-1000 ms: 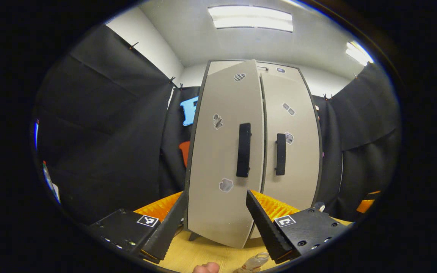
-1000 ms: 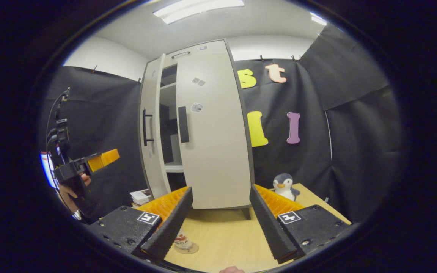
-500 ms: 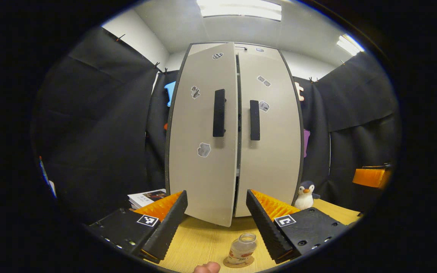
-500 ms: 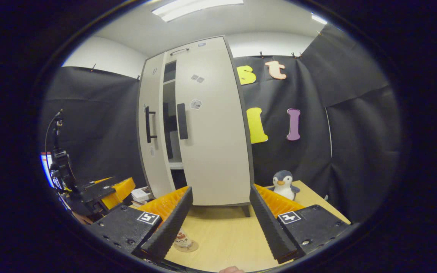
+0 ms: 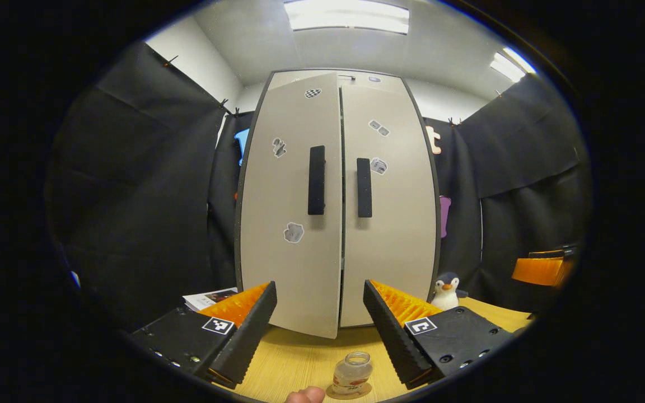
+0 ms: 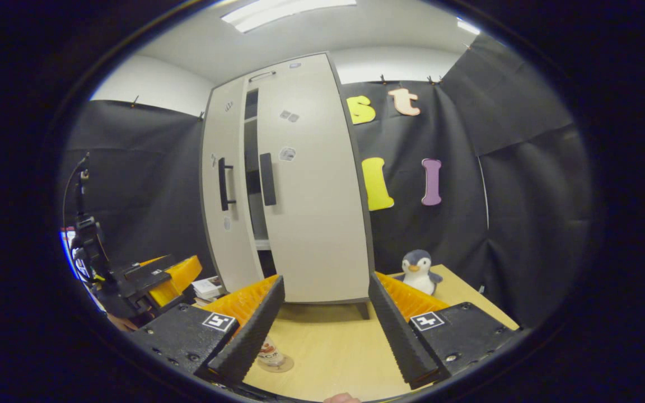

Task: Grasp the bottle in the cabinet with the left hand and place it on the coaster, then close the right door with the right hand and the left door with the left hand.

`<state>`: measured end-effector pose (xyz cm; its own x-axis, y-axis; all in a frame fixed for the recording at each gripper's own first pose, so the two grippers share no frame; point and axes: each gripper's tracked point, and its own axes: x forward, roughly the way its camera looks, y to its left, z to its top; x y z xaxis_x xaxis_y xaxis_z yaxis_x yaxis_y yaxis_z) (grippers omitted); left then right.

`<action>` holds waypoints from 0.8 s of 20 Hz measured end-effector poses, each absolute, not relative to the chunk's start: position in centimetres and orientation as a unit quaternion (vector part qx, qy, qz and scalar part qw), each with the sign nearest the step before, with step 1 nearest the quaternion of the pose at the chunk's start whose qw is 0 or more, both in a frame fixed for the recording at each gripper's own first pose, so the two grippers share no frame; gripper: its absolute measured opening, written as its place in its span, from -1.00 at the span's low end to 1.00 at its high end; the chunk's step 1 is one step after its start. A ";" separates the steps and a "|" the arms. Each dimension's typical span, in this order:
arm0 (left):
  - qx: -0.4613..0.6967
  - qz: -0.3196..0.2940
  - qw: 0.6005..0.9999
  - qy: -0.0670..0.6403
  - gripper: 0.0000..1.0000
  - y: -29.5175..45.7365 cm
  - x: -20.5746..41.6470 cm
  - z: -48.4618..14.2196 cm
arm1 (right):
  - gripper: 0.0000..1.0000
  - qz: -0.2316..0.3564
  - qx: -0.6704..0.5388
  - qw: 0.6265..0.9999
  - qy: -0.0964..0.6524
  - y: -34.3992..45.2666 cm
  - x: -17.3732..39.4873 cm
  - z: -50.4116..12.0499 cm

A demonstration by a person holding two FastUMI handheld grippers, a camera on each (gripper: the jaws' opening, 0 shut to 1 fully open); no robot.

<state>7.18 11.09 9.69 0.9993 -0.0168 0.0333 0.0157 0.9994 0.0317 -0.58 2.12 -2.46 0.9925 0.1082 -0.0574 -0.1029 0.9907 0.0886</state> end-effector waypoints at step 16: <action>0.023 -0.013 0.999 -0.025 0.89 10.9 6.2 10.1 | 0.96 0.053 0.043 0.997 0.039 2.7 -1.4 -2.7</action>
